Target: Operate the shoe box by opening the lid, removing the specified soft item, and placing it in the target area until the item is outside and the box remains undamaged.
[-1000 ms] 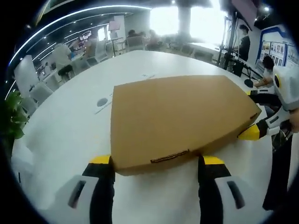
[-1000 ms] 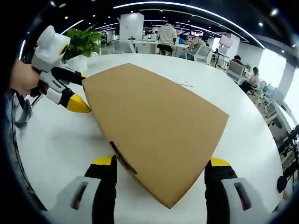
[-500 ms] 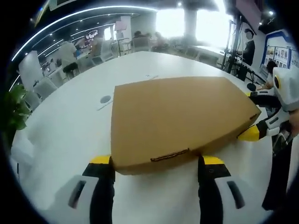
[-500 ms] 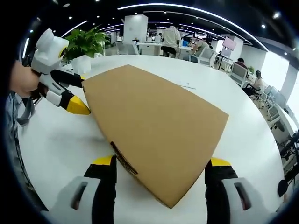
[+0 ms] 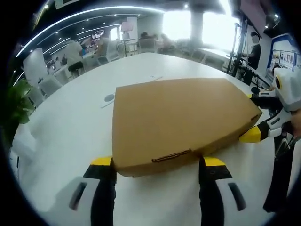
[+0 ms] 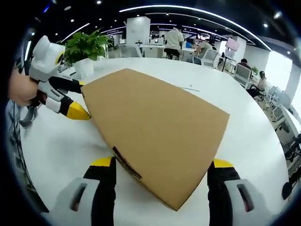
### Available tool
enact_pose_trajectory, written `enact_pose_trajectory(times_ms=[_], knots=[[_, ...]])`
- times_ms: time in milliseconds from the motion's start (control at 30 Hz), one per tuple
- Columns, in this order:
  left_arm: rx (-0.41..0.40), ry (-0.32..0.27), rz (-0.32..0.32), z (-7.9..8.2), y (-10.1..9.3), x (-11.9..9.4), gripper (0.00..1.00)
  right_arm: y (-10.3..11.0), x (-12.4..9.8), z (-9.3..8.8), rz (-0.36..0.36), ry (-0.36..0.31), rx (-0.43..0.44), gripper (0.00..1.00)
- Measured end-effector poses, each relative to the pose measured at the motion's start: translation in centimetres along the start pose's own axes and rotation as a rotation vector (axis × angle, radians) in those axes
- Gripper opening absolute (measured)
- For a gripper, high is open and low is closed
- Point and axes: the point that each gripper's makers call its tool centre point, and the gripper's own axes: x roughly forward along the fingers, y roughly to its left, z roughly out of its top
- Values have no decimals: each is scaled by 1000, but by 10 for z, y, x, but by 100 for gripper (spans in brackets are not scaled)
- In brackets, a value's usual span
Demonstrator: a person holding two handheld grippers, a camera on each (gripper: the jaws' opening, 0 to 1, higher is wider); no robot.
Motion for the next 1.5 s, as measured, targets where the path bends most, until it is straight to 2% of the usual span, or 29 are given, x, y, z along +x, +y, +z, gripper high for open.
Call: enact_pose_trajectory(times_ms=[133,233,567,767,900,1100,1267,1367,1500], knots=[[-22,-12,4,-2,-2,-3,72,0,0,-1,6,-2,-8,81],[-57,-37,-13,-2,-4,-7,71,-2,1,-2,5,3,-54,80],[-101,-77,8,-8,-10,-13,71,-1,0,-1,41,9,-49,81],[-128,-79,30,-12,-14,-18,71,0,-1,-2,49,19,-63,81],[-147,-101,40,-15,-16,-22,70,-1,-2,-2,80,18,-72,81],[-169,-103,62,-17,-21,-26,70,-3,-3,-2,120,15,-88,80],[-188,-98,57,-19,-21,-28,68,-7,-10,-5,163,8,-92,73],[-202,-101,58,-21,-24,-30,67,-5,-13,-4,139,4,-125,71],[-213,-109,76,-23,-27,-32,67,-5,-14,-4,122,6,-128,70]])
